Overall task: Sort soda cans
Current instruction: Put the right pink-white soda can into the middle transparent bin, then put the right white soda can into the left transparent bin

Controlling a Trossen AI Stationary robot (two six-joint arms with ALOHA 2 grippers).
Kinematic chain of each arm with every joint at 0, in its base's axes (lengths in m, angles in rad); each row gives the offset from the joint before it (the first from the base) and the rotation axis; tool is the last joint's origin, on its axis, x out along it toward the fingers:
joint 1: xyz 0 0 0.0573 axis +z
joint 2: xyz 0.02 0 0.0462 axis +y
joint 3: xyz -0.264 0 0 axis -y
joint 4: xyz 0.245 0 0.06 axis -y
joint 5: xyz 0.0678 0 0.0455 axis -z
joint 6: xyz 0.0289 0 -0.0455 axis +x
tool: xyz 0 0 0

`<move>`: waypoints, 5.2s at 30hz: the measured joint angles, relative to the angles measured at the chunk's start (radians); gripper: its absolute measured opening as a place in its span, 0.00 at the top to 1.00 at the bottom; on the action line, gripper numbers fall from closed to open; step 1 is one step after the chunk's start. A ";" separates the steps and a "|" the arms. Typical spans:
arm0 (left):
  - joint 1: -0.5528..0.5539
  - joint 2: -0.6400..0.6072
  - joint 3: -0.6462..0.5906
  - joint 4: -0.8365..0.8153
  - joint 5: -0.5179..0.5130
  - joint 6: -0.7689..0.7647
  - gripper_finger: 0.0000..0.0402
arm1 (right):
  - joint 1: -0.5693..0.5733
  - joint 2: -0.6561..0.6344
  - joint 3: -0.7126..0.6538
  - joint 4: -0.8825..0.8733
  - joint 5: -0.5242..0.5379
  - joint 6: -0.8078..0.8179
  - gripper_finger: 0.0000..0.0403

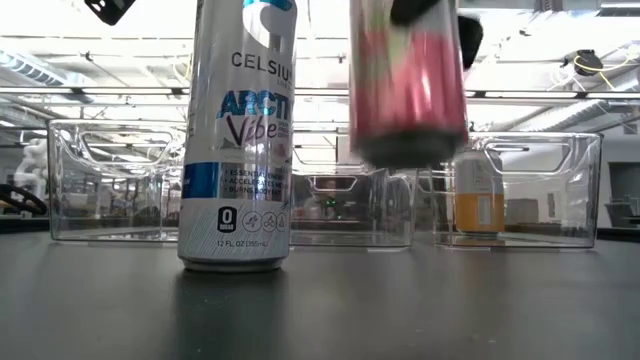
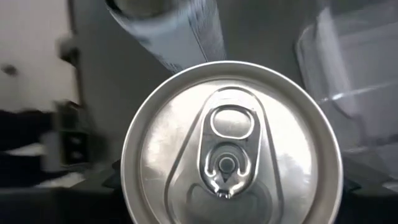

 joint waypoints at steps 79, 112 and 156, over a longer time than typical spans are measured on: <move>0.100 -0.358 -0.145 -0.173 -0.007 0.224 0.70 | -0.533 0.190 0.040 -0.143 0.321 0.347 0.30; 0.100 -0.358 -0.144 -0.172 -0.007 0.223 0.70 | -0.456 0.147 0.398 -0.573 0.426 0.252 0.13; 0.100 -0.358 -0.144 -0.177 -0.032 0.049 0.70 | 0.370 0.146 0.421 -0.838 0.002 0.845 0.13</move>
